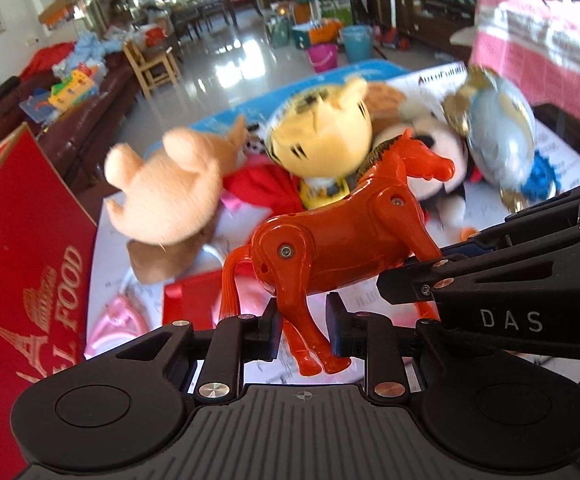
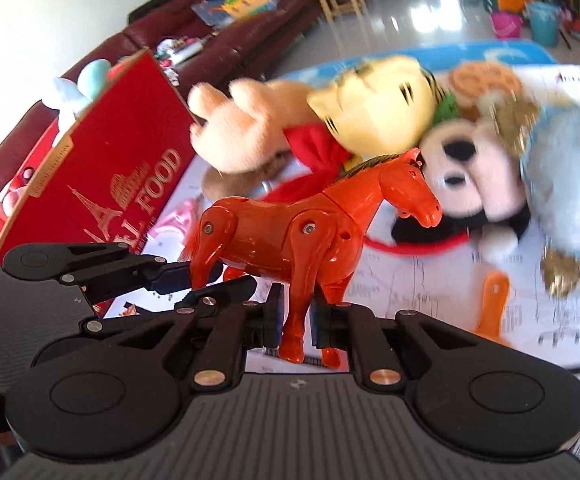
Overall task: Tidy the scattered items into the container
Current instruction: 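Lift the orange horse with both tools and carry it over the red box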
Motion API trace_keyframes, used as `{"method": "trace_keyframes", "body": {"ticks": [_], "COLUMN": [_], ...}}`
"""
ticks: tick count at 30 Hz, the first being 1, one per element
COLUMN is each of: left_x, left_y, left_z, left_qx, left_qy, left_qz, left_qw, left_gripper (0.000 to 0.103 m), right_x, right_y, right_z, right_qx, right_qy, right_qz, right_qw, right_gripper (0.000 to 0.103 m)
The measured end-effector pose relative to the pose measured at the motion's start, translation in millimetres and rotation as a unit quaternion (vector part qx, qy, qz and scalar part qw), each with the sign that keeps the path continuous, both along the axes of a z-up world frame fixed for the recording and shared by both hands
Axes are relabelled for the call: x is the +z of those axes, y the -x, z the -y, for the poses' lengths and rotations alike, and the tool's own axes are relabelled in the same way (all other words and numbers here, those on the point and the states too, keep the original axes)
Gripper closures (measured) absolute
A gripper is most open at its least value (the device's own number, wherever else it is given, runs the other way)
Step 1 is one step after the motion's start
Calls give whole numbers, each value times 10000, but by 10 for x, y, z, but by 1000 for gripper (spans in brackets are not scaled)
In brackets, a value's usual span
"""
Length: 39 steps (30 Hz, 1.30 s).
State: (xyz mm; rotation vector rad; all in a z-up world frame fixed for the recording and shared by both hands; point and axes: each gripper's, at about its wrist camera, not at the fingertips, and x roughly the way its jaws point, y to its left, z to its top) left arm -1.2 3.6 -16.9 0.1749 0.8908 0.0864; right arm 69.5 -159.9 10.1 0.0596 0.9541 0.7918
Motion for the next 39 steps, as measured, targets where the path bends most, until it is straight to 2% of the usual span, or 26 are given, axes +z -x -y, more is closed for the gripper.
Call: {"method": "trace_keyframes", "body": {"ticks": [4, 13, 20, 26, 32, 39], "left_x": [158, 481, 471, 719, 1070, 1322], "left_y": [-69, -142, -45, 91, 359, 866], "left_z": [-112, -269, -314, -557, -968, -1571], "left_qx": [76, 288, 608, 989, 1701, 2841], "left_qy": [192, 292, 337, 370, 448, 574], "left_qz": [111, 421, 444, 690, 1188, 1590], "left_qw": [9997, 9983, 9966, 9920, 9772, 9438], "left_gripper": [83, 83, 83, 82, 82, 82], "right_x": [164, 511, 587, 830, 1240, 1562], "right_y": [-87, -234, -160, -59, 94, 443], "right_z": [-62, -201, -377, -621, -1101, -1918], "right_qx": [83, 237, 526, 910, 1486, 2456], "right_qy": [-83, -232, 93, 148, 44, -161], "right_qz": [182, 393, 588, 949, 1434, 1794], "right_qw": [9998, 9987, 9968, 9912, 9784, 9525], "right_gripper": [88, 88, 88, 88, 88, 88]}}
